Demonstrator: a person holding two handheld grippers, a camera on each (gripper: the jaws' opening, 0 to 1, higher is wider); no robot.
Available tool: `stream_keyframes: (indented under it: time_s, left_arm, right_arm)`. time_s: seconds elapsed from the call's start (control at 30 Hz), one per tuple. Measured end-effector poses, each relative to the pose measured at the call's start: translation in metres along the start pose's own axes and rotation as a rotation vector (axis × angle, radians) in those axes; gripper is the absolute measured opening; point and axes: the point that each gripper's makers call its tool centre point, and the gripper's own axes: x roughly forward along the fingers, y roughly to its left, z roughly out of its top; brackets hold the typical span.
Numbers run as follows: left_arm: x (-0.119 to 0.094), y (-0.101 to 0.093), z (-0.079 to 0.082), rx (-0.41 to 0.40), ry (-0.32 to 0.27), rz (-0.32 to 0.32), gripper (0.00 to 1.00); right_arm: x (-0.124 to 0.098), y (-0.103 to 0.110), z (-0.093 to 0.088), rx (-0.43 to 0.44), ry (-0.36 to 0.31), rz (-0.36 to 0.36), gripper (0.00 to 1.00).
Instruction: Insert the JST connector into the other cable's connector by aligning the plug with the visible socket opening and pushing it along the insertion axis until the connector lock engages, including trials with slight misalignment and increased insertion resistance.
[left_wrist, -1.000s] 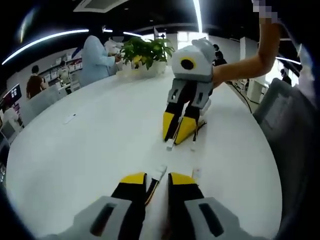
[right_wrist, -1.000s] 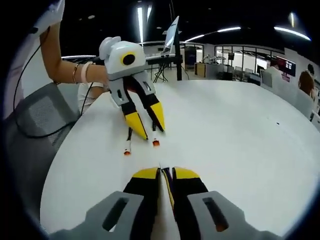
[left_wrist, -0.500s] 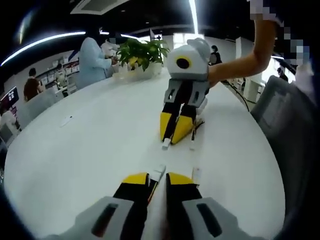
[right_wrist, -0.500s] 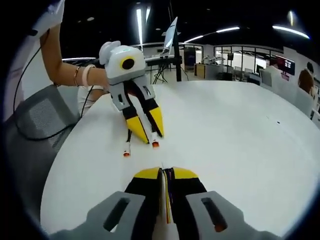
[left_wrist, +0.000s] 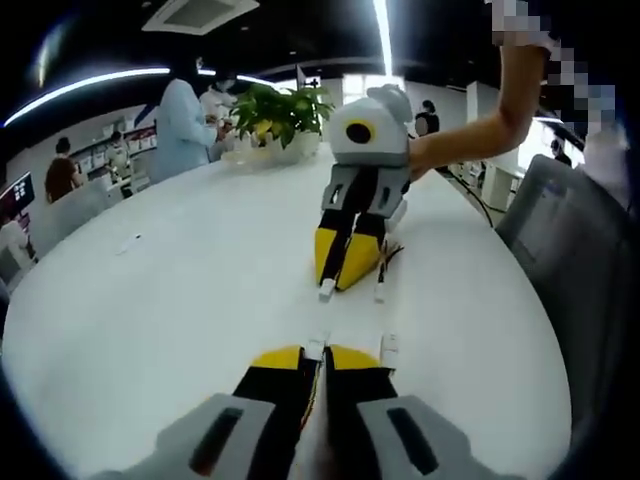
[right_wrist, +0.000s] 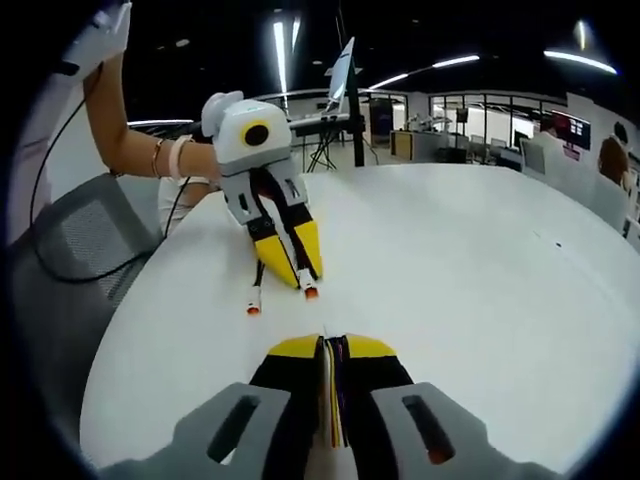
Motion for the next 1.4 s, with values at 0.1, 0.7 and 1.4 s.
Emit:
stream_keyframes:
  time_s: [0.1, 0.7, 1.4]
  left_arm:
    - [-0.001, 0.001, 0.0, -0.015, -0.008, -0.007, 0.0]
    - [-0.002, 0.0, 0.0, -0.024, 0.011, -0.031, 0.0]
    - [-0.009, -0.004, 0.008, 0.026, 0.049, -0.065, 0.0]
  right_arm:
    - [0.0, -0.001, 0.0, -0.003, -0.005, 0.008, 0.04]
    - [-0.001, -0.004, 0.0, -0.024, -0.007, 0.018, 0.04]
    - [-0.007, -0.014, 0.01, -0.057, -0.012, 0.024, 0.03]
